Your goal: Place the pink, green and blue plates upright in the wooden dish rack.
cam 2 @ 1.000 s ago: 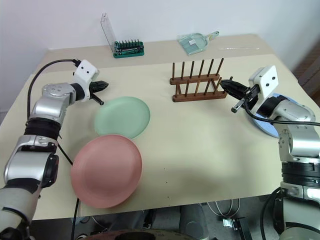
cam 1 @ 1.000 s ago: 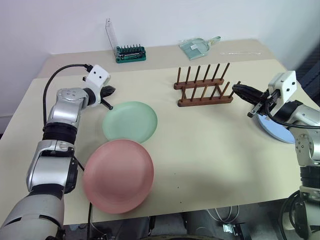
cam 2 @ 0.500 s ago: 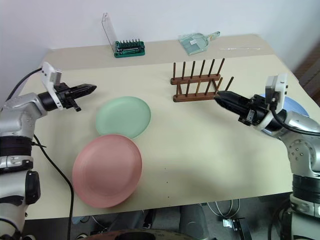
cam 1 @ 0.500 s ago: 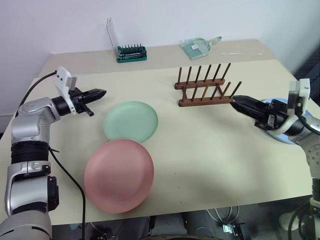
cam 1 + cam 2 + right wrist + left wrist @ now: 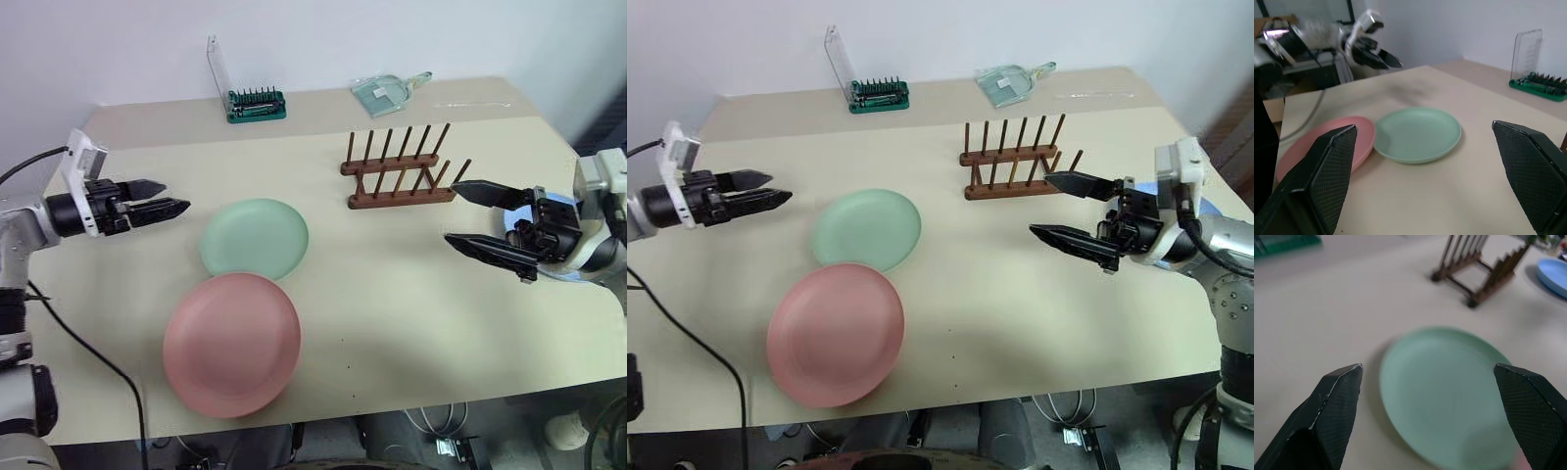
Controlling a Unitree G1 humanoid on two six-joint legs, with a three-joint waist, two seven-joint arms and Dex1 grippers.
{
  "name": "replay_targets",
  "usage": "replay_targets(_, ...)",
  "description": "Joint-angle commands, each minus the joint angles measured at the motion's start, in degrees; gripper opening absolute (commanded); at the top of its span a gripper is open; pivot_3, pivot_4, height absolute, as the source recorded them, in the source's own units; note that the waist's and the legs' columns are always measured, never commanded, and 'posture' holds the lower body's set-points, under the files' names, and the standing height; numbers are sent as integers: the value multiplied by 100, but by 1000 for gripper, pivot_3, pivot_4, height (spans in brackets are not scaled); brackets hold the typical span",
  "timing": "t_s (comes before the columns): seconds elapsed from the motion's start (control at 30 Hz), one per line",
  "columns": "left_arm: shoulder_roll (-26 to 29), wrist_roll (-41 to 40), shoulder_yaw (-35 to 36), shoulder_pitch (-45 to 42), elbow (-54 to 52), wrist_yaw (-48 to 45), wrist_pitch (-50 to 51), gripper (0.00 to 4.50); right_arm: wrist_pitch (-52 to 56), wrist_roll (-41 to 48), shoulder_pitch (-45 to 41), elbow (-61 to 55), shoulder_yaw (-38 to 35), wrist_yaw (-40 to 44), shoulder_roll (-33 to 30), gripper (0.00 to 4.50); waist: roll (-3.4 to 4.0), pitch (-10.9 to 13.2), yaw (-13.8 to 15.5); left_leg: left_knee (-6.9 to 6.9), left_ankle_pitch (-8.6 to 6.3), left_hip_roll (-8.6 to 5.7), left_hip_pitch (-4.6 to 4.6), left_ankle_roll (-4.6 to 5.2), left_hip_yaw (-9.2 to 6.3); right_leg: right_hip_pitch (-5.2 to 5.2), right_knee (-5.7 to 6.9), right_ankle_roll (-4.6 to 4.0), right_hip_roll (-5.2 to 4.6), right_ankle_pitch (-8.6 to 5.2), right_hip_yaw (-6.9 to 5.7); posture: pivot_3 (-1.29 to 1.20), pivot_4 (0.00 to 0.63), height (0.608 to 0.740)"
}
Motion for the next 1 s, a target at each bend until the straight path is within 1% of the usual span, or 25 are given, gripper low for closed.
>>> replay_targets(0.03,218,-480,155,-148,-399,193,1170,4460,-215,-219,-69,-74,57,92,-75,4500,0,0,6,0,0,0,3,0,0,1,-1,0,0,0,0,0,150,740)
replay_targets(0.13,283,-518,175,-17,-752,738,1933,4460,-357,-375,-114,-9,133,82,8,4500,0,0,-16,-1,0,1,5,-1,0,1,2,0,2,0,0,0,150,740)
replay_targets(0.2,659,-710,32,359,-1247,572,2357,4460,-453,-403,-124,-13,152,128,59,4500,0,0,-40,-3,0,2,4,-1,1,-1,2,0,3,0,3,0,150,740)
replay_targets(0.23,831,-852,-36,437,-1365,583,2843,4460,-502,-393,-123,-19,147,166,91,4500,0,0,-55,-6,-3,5,1,-6,3,-9,3,-1,7,0,6,0,150,740)
replay_targets(0.27,939,-956,-73,476,-1427,617,3186,4460,-533,-389,-127,-21,145,191,115,4500,-1,0,-57,-6,-8,11,1,-11,7,-13,4,-2,14,-1,10,0,150,740)
replay_targets(0.37,1092,-1166,-147,566,-1575,774,3697,4460,-741,-514,-114,-16,191,254,209,4500,0,0,-34,-6,-10,16,0,-14,9,-19,6,-3,19,-1,12,0,150,740)
replay_targets(0.47,1062,-1209,-107,555,-1548,1016,3900,4460,-856,-589,-87,-38,245,227,318,4500,-1,0,-3,-5,-10,16,5,-15,10,-11,5,-3,19,-1,13,0,150,740)
replay_targets(0.53,1197,-1176,-100,881,-1833,986,3585,4460,-844,-557,-31,-84,241,183,376,4500,-1,0,-20,-6,-10,16,6,-15,10,-10,5,-3,19,-1,13,0,150,740)
replay_targets(0.63,1256,-1460,43,1181,-2082,950,3872,4460,-909,-599,46,-136,221,119,417,4500,0,0,-23,-10,-11,17,2,-16,12,-18,5,-4,20,-1,17,0,150,740)
replay_targets(0.7,1284,-1593,152,1569,-2412,1060,3936,4460,-946,-619,102,-179,200,73,427,4500,0,0,-23,-10,-11,18,2,-16,12,-18,5,-5,20,-1,17,0,150,740)
replay_targets(0.8,1243,-1623,370,2083,-2606,1270,3938,4460,-969,-618,167,-225,182,42,424,4500,0,0,-21,-12,-11,19,4,-17,14,-18,4,-6,20,-1,19,0,150,740)
replay_targets(0.87,1174,-1604,422,2195,-2481,1430,3939,4460,-994,-637,188,-240,201,20,437,4500,0,0,-16,-13,-11,20,4,-17,15,-17,4,-7,21,-1,20,0,150,740)
replay_targets(1.0,1041,-1602,422,2506,-2803,1632,3782,4460,-1057,-664,251,-311,237,-50,497,4500,0,0,1,-12,-12,19,8,-17,16,-11,3,-8,20,0,19,0,150,740)
